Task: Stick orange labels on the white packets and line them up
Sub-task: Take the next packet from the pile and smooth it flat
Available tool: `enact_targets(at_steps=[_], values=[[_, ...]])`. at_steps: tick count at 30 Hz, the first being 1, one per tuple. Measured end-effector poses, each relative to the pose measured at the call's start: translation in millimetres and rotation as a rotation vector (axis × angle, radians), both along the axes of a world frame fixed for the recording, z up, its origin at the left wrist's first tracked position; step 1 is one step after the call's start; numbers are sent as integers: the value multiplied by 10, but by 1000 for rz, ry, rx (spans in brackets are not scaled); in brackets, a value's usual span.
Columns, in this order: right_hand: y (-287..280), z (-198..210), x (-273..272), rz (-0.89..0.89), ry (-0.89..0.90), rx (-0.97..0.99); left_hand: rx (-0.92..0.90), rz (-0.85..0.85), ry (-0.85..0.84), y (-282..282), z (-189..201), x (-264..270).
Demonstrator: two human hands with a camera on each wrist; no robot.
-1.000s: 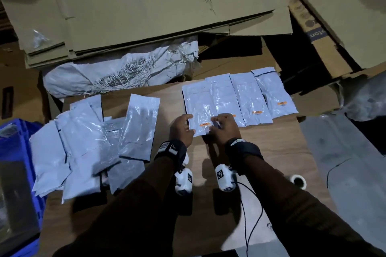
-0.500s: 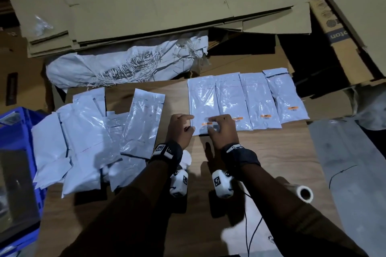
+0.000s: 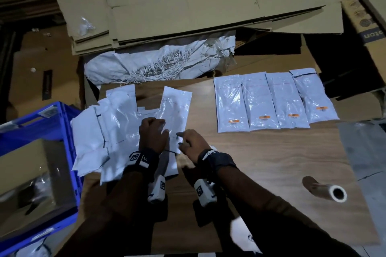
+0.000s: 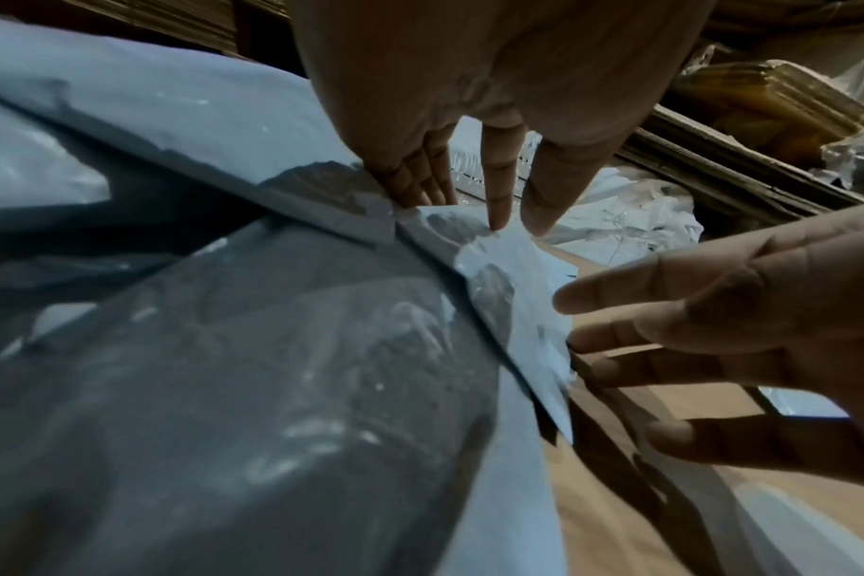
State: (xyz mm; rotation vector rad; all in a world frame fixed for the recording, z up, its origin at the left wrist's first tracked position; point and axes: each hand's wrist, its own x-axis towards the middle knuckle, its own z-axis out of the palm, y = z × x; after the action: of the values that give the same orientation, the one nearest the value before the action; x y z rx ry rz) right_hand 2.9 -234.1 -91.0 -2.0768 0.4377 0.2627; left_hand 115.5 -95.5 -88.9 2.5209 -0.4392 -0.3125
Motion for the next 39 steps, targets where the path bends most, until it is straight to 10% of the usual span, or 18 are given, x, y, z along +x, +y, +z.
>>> enact_targets(at_steps=[9, 20, 33, 39], values=[[55, -72, -92, -116, -14, 8, -195, -142, 82, -14, 206, 21], [-147, 412, -981, -656, -227, 454, -558, -313, 400, 173, 478, -717], [-168, 394, -2382, -273, -344, -620, -595, -220, 604, 279, 113, -1639], [-45, 49, -2884, -43, -100, -718, -340, -281, 324, 316, -48, -2089]])
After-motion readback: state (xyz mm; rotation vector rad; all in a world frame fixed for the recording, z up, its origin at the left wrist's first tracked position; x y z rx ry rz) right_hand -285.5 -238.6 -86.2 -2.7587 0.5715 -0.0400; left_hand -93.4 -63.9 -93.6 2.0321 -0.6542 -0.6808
